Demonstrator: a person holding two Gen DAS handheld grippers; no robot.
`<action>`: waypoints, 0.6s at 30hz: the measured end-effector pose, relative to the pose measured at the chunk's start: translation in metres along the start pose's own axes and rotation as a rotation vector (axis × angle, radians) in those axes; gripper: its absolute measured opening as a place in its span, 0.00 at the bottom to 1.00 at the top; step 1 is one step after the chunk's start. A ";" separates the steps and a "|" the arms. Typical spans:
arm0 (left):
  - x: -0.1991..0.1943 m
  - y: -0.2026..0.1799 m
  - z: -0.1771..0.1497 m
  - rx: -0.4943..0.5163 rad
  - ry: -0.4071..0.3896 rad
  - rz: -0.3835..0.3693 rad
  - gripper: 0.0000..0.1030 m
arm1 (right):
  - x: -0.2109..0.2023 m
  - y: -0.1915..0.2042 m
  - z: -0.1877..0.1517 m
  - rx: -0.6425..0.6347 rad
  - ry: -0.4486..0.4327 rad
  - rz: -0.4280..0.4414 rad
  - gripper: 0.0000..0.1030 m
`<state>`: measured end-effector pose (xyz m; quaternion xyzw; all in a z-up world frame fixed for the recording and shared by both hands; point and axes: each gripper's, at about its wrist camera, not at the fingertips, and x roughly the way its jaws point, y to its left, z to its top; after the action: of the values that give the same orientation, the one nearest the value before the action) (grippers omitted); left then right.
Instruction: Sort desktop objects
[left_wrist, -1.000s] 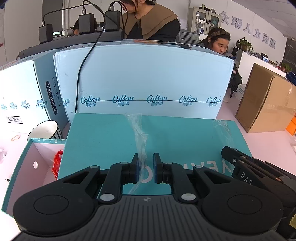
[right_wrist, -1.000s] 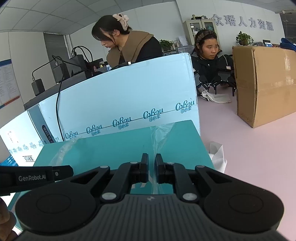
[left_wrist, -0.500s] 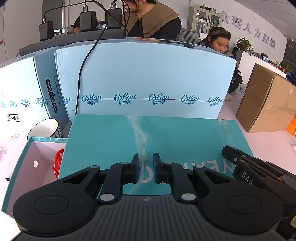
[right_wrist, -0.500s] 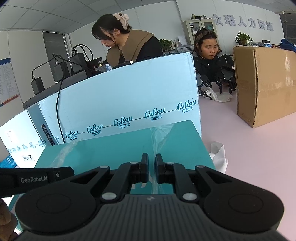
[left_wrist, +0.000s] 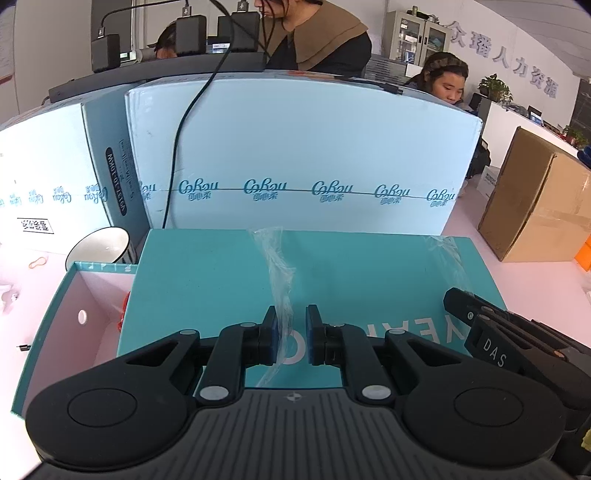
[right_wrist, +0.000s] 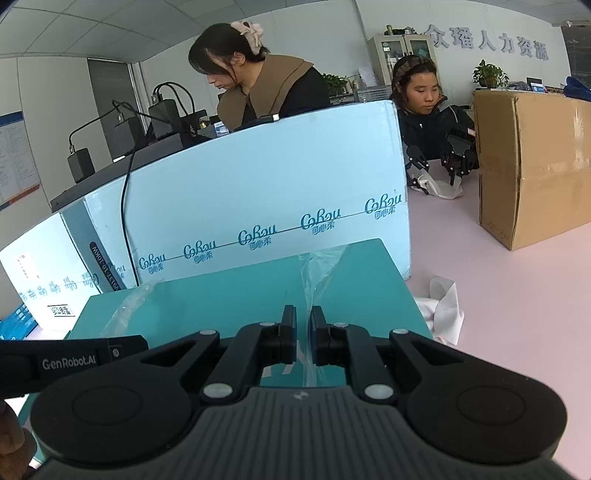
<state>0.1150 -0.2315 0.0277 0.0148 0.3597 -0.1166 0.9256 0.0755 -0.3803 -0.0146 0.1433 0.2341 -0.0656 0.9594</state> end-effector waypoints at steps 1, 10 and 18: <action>0.000 0.001 0.000 -0.001 0.001 0.002 0.10 | 0.000 0.001 0.000 -0.001 0.002 0.002 0.12; -0.002 0.013 0.000 -0.012 0.003 0.023 0.10 | 0.002 0.011 -0.001 -0.003 0.012 0.021 0.12; -0.003 0.022 0.003 -0.025 0.001 0.042 0.10 | 0.007 0.021 0.001 -0.011 0.014 0.042 0.12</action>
<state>0.1201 -0.2095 0.0312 0.0108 0.3612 -0.0927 0.9278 0.0861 -0.3612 -0.0116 0.1435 0.2380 -0.0433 0.9596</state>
